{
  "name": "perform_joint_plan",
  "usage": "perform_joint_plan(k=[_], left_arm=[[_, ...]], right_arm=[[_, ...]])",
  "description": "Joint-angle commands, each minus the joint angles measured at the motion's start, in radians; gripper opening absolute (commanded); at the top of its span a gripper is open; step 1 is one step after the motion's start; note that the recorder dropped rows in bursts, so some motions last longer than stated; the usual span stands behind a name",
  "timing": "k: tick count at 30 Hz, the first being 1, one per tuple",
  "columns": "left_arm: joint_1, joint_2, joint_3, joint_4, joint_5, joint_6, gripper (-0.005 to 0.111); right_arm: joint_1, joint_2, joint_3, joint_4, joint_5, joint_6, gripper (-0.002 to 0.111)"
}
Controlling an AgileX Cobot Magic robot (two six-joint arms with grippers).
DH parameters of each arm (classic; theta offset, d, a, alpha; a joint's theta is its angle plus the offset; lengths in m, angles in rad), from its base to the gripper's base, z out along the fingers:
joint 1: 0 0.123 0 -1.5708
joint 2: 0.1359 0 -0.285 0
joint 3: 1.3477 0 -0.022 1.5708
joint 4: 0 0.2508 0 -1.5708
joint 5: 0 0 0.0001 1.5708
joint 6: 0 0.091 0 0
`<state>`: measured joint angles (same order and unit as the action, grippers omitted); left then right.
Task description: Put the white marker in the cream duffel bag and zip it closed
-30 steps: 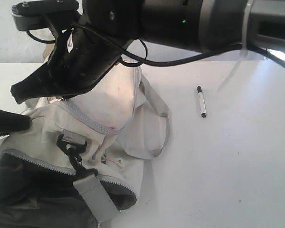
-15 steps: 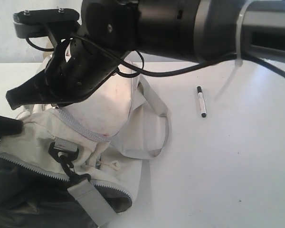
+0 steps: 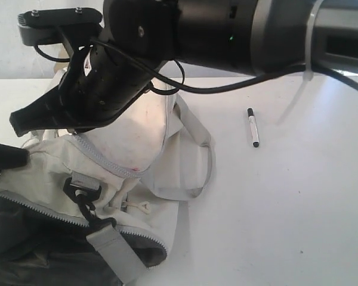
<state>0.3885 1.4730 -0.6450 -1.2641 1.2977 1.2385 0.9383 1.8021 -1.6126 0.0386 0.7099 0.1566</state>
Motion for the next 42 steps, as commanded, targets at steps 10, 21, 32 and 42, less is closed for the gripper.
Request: perform_joint_plan(k=[10, 21, 32, 42], left_arm=[[-0.023, 0.005, 0.006, -0.012, -0.077, 0.254, 0.000], [-0.064, 0.005, 0.006, 0.079, -0.077, 0.336, 0.000], [-0.220, 0.005, 0.006, 0.166, -0.201, 0.362, 0.000], [-0.253, -0.072, 0.006, 0.175, -0.252, 0.380, 0.000]], right_arm=[[-0.032, 0.034, -0.001, 0.180, -0.009, -0.232, 0.003], [-0.032, 0.119, -0.001, 0.256, -0.057, -0.310, 0.033], [-0.032, 0.119, -0.091, 0.284, 0.178, -0.194, 0.033], [-0.032, 0.193, -0.118, 0.253, 0.170, -0.226, 0.033]])
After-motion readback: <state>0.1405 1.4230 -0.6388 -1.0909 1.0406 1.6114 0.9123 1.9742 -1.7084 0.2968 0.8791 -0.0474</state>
